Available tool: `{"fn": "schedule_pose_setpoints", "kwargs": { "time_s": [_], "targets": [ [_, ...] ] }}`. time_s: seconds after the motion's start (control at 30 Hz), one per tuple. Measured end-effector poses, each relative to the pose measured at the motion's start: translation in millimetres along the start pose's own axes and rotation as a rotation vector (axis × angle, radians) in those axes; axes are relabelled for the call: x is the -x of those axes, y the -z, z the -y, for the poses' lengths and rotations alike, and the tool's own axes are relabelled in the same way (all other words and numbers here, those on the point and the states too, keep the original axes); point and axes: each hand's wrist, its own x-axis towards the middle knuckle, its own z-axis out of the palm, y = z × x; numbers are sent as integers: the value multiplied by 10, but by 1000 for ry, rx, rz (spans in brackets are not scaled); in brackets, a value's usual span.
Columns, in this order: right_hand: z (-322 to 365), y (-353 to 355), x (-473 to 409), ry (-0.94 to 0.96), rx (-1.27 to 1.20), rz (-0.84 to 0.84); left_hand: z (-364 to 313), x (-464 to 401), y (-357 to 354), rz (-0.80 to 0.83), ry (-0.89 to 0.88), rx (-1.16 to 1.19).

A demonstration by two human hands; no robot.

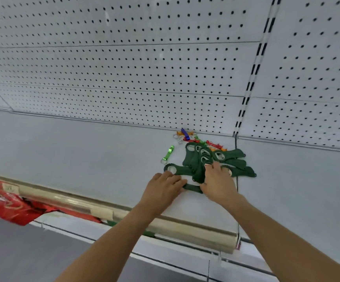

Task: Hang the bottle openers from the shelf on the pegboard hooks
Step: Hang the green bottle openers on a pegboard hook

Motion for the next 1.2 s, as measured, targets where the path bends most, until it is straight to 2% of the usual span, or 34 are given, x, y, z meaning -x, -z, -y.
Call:
{"fn": "schedule_pose_setpoints", "kwargs": {
  "time_s": [0.2,0.3,0.4,0.47,0.53,0.67,0.87,1.2],
  "targets": [
    [58,-58,152,-133,-60,-181,77,-64,69,18,7,72],
    [-34,-105,290,-196,-174,-232,61,-80,216,60,159,189],
    [-92,-153,477,-232,-401,-282,38,-66,270,20,400,433],
    [-88,-116,629,-251,-657,-287,-66,-64,348,-29,517,729],
    [-92,-41,785,-269,-934,-268,-206,-83,464,-23,568,928],
    [-229,155,1110,-269,-1121,-365,-542,-164,733,-17,533,1112],
    [-832,441,1775,-314,-1184,-536,-1295,-367,1002,-13,381,1119],
    [-2424,742,3270,-343,-1151,-617,-3479,-610,1406,105,284,1237]
  ]
}}
